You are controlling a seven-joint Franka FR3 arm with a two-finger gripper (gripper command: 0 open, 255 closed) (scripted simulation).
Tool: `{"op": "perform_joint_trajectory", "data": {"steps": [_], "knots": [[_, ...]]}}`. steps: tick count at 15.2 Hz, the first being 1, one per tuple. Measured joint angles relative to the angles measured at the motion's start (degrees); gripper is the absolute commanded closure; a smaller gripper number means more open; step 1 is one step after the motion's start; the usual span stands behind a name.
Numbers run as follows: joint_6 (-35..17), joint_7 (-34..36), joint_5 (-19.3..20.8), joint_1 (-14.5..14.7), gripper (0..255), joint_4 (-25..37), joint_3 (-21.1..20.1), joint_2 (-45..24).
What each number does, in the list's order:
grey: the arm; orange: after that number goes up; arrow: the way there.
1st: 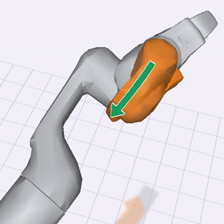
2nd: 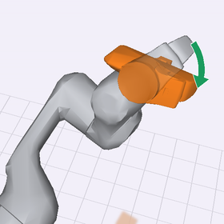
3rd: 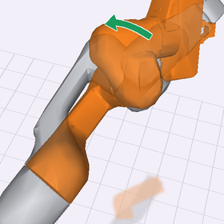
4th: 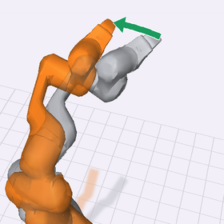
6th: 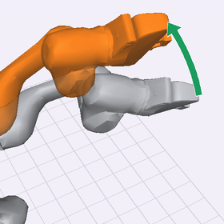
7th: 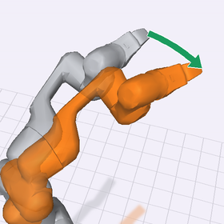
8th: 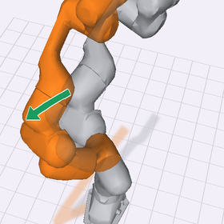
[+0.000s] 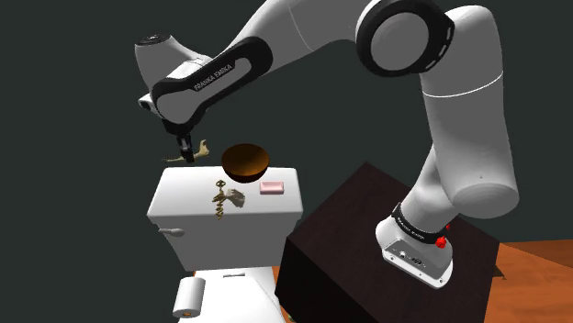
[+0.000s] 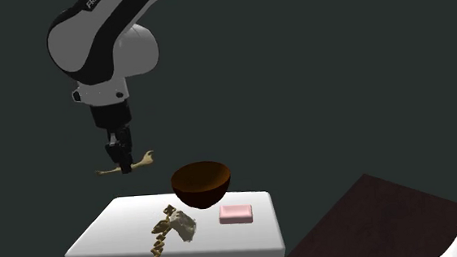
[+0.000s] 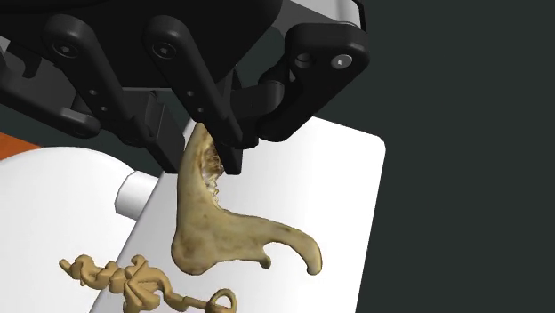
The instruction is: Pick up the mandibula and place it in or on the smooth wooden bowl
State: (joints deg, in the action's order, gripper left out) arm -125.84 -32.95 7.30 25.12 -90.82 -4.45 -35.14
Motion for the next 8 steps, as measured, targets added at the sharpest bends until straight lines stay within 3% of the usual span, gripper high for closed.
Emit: {"op": "perform_joint_trajectory", "data": {"steps": [8], "knots": [[-8.5,-5.8,-0.9,-5.6,255,-21.6,1.0,13.5]]}}
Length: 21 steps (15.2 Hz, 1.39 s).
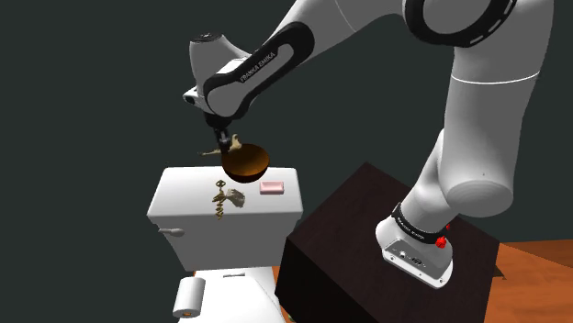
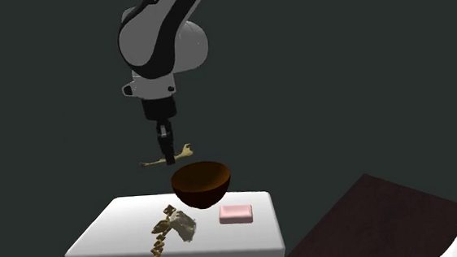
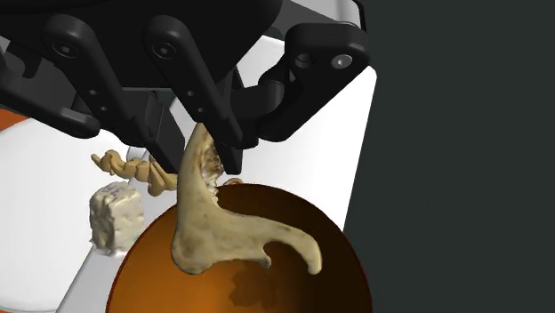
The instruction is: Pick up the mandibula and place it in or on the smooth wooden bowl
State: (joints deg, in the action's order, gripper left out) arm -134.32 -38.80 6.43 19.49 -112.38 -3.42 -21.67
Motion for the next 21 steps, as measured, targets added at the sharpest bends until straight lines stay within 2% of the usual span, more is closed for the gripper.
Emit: {"op": "perform_joint_trajectory", "data": {"steps": [6,21], "knots": [[-4.0,-5.3,-0.8,-3.9,255,-11.5,1.4,7.9],[-13.8,-4.7,0.6,-4.0,255,-13.2,2.3,-0.3]]}}
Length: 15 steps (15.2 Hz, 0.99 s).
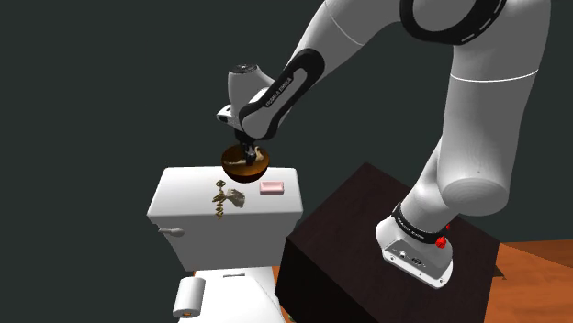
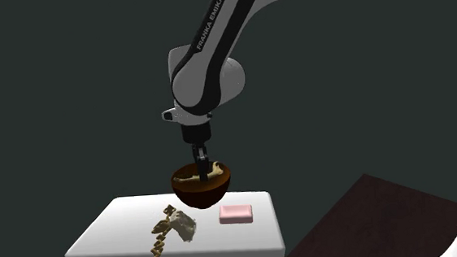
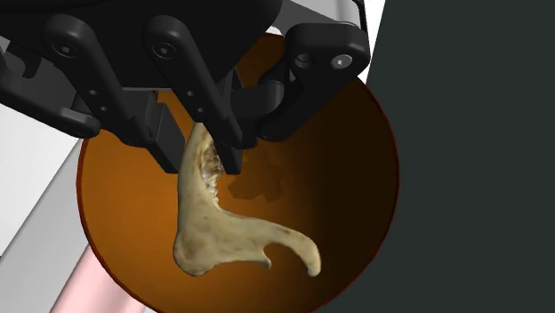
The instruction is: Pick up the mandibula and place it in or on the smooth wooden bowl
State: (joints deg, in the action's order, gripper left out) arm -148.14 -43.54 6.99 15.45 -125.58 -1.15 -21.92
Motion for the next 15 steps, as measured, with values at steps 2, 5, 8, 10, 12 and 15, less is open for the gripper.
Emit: {"op": "perform_joint_trajectory", "data": {"steps": [2,5,8,10,12,15], "knots": [[-0.2,0.1,0.0,0.0,255,0.0,0.0,-0.2],[-0.3,0.1,0.1,0.0,255,0.0,0.0,-0.3],[-0.3,0.1,0.1,0.0,0,0.0,0.0,-0.3],[-0.3,0.1,0.1,0.0,0,0.0,0.0,-0.3],[-0.3,0.1,0.1,0.0,0,0.0,0.0,-0.3],[1.4,0.0,-0.2,0.1,0,-0.1,-0.2,1.5]]}}
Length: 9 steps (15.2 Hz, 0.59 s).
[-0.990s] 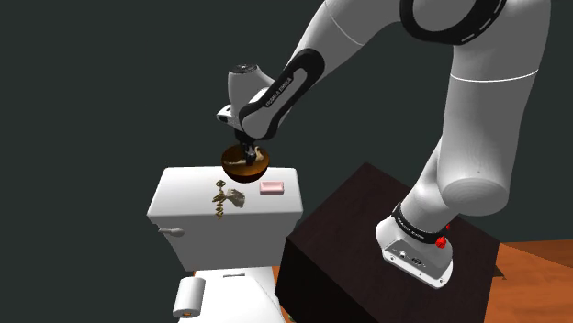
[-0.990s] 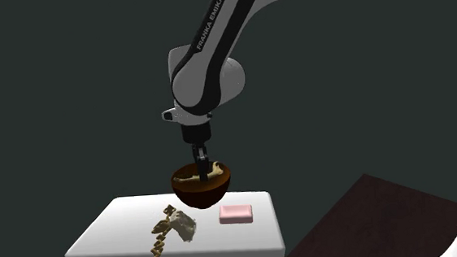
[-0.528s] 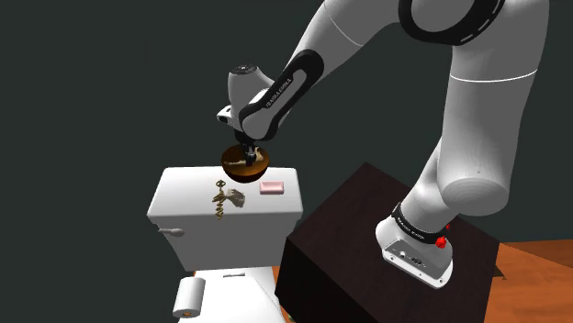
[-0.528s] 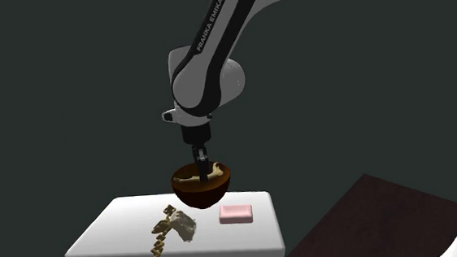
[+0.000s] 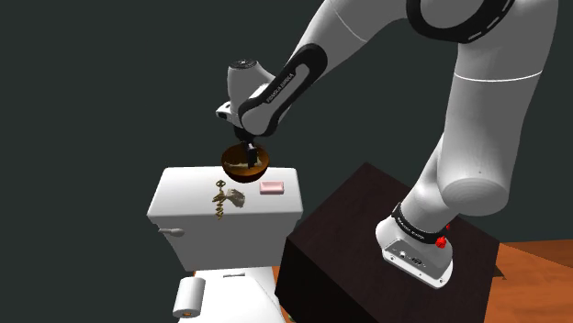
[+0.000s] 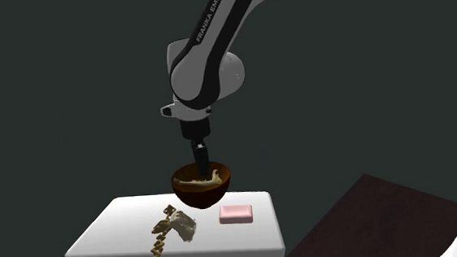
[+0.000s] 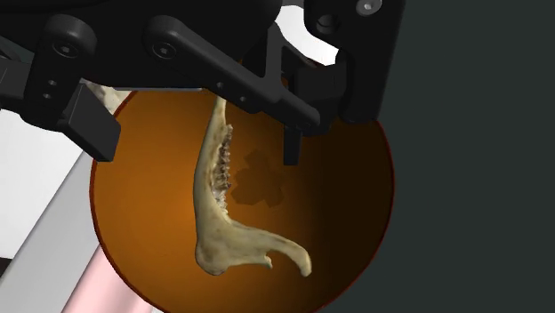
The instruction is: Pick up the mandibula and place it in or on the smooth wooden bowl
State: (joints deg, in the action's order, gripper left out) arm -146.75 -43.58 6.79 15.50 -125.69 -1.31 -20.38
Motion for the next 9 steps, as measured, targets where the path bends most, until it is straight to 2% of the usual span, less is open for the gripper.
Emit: {"op": "perform_joint_trajectory", "data": {"steps": [3,9], "knots": [[3.7,-0.5,-0.6,-0.1,0,0.2,-0.3,3.6],[4.3,-0.5,-0.7,-0.1,0,0.1,-0.4,4.2]]}}
